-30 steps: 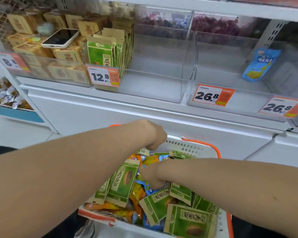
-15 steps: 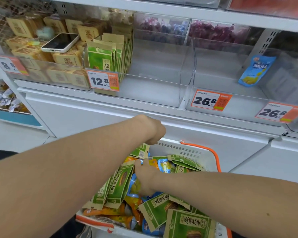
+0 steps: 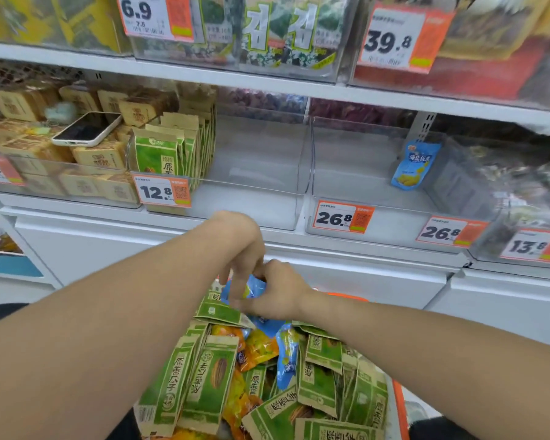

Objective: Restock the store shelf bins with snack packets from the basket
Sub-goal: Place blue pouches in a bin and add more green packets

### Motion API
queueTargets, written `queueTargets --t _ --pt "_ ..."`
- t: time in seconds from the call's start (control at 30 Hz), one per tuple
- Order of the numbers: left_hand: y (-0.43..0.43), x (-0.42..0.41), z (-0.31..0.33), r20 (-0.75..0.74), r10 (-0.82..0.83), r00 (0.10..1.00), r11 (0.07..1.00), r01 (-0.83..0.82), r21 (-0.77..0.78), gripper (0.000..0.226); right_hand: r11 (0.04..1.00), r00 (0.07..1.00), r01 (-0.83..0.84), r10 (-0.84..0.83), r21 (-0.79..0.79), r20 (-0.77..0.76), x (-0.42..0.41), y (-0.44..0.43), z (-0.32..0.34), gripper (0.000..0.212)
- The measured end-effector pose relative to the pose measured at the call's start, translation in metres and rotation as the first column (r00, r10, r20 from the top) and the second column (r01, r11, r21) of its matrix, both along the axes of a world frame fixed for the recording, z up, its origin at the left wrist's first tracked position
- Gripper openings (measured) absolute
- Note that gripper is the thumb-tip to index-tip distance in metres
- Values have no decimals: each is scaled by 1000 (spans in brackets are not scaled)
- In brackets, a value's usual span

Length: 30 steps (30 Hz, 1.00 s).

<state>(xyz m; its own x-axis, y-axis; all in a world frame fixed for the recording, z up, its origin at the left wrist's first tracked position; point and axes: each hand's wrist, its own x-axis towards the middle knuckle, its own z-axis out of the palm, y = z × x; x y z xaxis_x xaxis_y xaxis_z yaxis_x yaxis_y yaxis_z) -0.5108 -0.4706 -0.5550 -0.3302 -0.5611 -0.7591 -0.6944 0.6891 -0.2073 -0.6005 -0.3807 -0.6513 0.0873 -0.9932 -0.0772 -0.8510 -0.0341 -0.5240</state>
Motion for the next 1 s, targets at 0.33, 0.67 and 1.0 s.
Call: queueTargets --t 0.33,0.67,1.0 --pt "-13 -5 49 -648 200 735 979 -127 159 30 864 977 190 -214 -466 1 -56 12 98 37" --pt "10 -22 72 -798 579 171 815 -84 573 36 603 501 763 -322 -233 803 -93 -12 139 27" --pt "16 -53 64 -902 429 43 898 -132 420 30 728 486 678 -346 -97 803 -102 -27 145 29"
